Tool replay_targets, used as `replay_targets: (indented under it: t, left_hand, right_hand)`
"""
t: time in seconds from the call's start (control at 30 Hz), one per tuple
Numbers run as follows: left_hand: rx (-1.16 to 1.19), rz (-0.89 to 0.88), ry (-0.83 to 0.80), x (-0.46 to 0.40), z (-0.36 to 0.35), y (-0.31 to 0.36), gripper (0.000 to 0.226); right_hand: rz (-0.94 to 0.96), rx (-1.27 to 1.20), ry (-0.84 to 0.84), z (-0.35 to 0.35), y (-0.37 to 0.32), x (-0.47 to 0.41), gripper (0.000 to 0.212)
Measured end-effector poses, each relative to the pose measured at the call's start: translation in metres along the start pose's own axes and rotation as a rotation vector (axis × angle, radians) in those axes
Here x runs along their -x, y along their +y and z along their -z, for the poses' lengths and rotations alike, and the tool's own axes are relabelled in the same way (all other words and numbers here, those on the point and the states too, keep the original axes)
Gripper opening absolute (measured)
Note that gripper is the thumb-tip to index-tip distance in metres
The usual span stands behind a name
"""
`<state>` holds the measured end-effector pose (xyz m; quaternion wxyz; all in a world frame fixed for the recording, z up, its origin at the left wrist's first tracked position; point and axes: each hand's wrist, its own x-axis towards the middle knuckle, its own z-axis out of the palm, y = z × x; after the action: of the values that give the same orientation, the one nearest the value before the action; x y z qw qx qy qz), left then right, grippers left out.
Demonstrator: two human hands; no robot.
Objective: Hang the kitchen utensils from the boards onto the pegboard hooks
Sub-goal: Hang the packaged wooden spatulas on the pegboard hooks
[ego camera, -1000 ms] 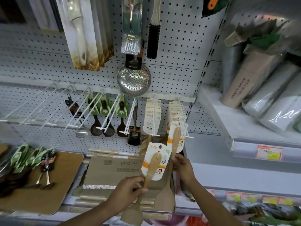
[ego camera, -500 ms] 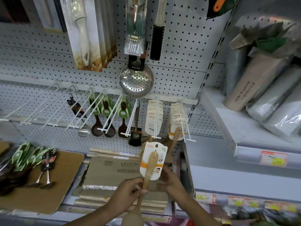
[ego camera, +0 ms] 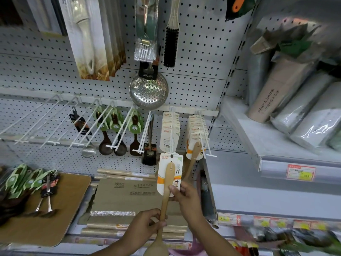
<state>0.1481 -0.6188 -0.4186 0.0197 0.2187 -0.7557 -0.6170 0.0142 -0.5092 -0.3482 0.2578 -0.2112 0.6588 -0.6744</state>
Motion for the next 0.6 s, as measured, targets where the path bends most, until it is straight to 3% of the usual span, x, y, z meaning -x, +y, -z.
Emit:
replay_targets:
  t: [0.37,0.47,0.6]
  left_hand:
    - [-0.036,0.028,0.003,0.005,0.006,-0.016,0.018]
    - [-0.075,0.032,0.02,-0.002,0.005,-0.016,0.003]
    - [-0.091,0.028,0.048,-0.022,0.007,-0.019,0.028]
  right_hand:
    - [-0.027,-0.015,0.001,-0.007,0.004,-0.012,0.015]
    - [-0.038,-0.012,0.009,-0.007,0.007,-0.022,0.015]
    - [-0.047,0.013,0.026,-0.008,0.007,-0.041,0.016]
